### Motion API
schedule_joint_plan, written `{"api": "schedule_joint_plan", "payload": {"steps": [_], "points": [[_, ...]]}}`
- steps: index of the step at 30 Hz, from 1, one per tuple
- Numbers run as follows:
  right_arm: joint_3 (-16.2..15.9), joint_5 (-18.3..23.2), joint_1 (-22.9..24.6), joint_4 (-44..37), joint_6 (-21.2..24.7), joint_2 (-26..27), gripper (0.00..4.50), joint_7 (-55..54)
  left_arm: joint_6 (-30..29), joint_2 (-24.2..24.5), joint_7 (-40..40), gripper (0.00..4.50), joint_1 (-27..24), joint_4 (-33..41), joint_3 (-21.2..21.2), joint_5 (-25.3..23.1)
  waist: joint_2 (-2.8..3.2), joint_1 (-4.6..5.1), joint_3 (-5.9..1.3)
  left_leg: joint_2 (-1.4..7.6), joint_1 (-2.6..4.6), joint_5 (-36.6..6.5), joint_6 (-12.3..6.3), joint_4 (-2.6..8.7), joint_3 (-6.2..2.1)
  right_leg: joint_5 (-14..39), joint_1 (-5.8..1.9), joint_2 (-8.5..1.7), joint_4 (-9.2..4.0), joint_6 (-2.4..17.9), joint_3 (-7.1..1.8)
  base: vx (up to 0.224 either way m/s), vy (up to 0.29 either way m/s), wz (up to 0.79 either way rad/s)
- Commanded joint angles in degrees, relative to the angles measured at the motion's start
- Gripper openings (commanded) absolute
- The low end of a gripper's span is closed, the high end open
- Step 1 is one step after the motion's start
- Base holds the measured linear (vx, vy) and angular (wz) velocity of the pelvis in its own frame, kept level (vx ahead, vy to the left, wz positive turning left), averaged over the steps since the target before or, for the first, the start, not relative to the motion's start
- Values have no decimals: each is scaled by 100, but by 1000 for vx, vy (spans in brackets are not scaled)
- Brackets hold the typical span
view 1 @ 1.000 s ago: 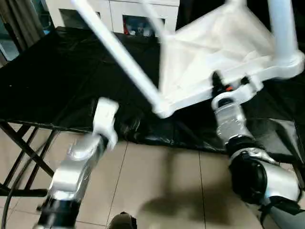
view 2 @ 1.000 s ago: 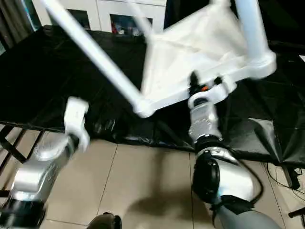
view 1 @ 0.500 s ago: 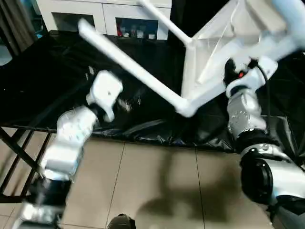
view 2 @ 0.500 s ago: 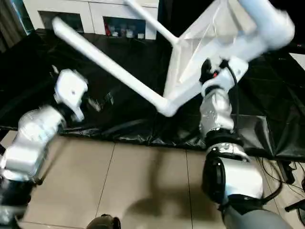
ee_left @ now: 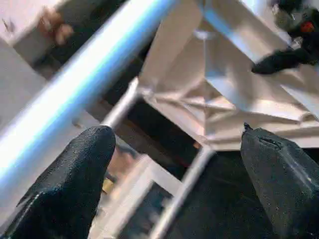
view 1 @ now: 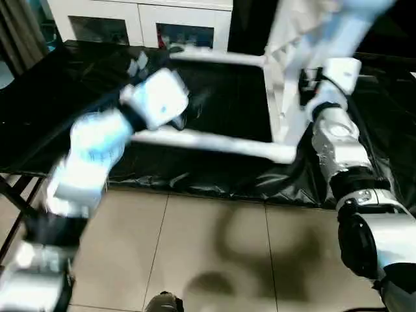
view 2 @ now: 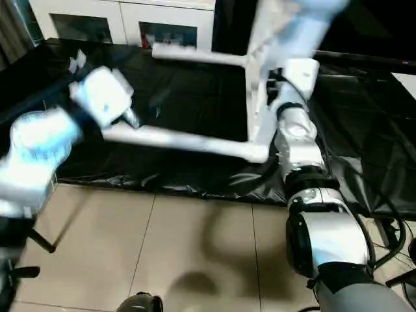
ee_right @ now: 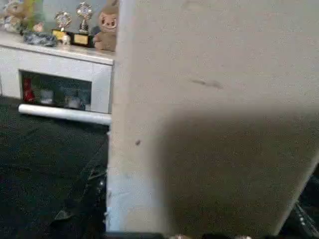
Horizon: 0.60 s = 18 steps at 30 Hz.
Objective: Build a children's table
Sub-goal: Flip table
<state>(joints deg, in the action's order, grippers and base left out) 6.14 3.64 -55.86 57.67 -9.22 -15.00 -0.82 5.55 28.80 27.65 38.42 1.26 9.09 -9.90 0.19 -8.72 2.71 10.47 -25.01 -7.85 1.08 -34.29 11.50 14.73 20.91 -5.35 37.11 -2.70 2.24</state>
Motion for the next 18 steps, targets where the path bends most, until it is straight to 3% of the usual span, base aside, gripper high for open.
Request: {"api": "schedule_joint_plan", "payload": {"steps": [1,5,6,8,10,12,14,18], "points": [[47,-49,133,119,211,-61,198,-100,134,16,-11,450,72,-135,111,-156,19,67,-436,245,337,-1252,489,383,-134,-384,-14,-247,-331,922,-130,0,0,0],[-82,-199,194,140,295,20,197,-126,543,-23,-188,450,480,-351,202,-413,23,68,-448,244,328,-1169,461,377,-144,-491,-25,-248,-320,959,-127,0,0,0],[-183,-271,235,128,295,18,197,3,709,-56,-208,450,601,-412,220,-436,-7,72,-450,244,323,-1124,451,378,-140,-561,-39,-248,-316,978,-120,0,0,0],[-268,-383,308,149,232,3,267,-52,922,-66,-450,450,804,-526,236,-652,-1,80,-447,241,313,-1085,408,368,-139,-644,-43,-248,-312,994,-122,0,0,0],[-281,-400,340,169,232,5,274,-58,1007,-41,-555,450,921,-642,276,-802,-16,74,-443,235,311,-1026,364,356,-131,-640,-44,-246,-319,989,-128,0,0,0],[-284,-461,408,229,148,-9,302,-206,1251,43,-876,450,1290,-1198,361,-1228,-38,79,-455,233,307,-975,325,346,-132,-658,-60,-257,-318,998,-133,0,0,0],[-292,-482,416,238,121,-16,302,-236,1270,53,-918,450,1338,-1279,368,-1274,-31,75,-463,229,301,-861,301,335,-130,-774,-56,-253,-298,1032,-132,0,0,0],[-254,-492,523,339,16,-7,302,-341,1626,108,-1483,450,2011,-2331,524,-1827,-31,60,-482,222,288,-670,189,311,-140,-1042,-64,-247,-268,1055,-121,0,0,0]]}}
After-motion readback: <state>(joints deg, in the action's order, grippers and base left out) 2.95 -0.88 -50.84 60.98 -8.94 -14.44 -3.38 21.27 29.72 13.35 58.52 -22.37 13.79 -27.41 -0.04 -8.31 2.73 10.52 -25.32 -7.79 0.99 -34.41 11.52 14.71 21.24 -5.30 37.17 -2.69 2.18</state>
